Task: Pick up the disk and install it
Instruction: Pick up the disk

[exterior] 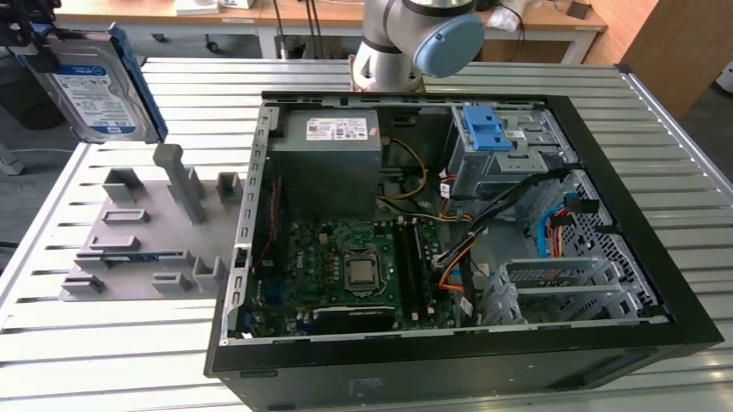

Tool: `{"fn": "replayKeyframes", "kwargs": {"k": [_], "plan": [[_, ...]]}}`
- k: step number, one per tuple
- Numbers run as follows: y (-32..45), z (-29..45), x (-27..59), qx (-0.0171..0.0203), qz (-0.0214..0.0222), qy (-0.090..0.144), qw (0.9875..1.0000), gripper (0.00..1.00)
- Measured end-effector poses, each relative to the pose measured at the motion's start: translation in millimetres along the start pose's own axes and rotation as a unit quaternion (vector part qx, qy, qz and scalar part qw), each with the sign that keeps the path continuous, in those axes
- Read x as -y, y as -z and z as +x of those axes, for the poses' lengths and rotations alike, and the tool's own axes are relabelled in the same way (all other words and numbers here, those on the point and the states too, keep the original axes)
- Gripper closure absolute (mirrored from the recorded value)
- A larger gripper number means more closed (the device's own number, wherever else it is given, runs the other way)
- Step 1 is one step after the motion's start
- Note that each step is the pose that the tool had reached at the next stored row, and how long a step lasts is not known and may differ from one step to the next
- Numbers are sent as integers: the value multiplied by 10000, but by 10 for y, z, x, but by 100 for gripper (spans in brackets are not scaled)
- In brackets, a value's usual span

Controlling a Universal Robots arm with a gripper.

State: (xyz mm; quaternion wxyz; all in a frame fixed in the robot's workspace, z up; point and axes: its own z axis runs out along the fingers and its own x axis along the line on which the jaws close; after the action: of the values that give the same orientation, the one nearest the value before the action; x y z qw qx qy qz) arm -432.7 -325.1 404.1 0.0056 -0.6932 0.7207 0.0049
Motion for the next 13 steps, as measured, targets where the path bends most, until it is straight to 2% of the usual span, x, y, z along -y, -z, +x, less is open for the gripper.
{"fn": "replayKeyframes", "kwargs": {"k": [13], "plan": [[169,-8,0,0,0,0,10000,64]]}}
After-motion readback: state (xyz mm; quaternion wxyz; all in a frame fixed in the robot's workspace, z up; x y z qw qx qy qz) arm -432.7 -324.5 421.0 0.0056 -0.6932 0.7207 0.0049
